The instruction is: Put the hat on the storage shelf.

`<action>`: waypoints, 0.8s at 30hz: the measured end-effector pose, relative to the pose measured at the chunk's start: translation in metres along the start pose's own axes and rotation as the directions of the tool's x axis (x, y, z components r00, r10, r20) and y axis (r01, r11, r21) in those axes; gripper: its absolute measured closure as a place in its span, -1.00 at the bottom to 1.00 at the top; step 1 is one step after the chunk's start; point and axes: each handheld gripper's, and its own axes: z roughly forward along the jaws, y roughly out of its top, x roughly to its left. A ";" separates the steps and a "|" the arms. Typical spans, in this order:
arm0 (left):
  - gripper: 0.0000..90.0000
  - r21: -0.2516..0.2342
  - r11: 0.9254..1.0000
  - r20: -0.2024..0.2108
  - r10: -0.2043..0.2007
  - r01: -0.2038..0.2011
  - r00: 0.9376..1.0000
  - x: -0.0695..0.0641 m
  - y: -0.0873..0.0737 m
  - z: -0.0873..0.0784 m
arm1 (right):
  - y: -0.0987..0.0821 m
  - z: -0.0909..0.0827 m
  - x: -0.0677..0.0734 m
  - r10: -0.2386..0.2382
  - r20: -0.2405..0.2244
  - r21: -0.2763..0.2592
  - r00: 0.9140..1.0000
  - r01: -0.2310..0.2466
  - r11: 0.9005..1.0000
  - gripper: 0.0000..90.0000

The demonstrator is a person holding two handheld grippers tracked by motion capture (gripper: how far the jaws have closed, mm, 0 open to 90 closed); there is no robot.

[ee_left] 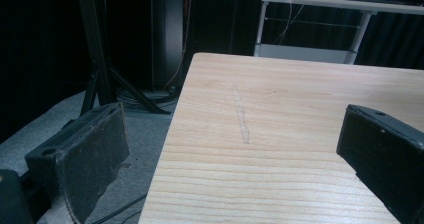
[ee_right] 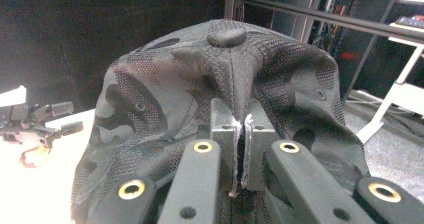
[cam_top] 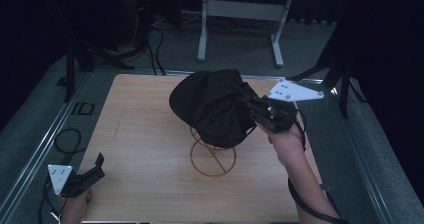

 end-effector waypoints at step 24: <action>-0.99 0.003 1.000 0.005 0.001 -0.001 1.000 0.000 0.000 0.000 | -0.050 0.020 -0.001 0.055 -0.042 0.077 0.998 -0.052 0.996 0.64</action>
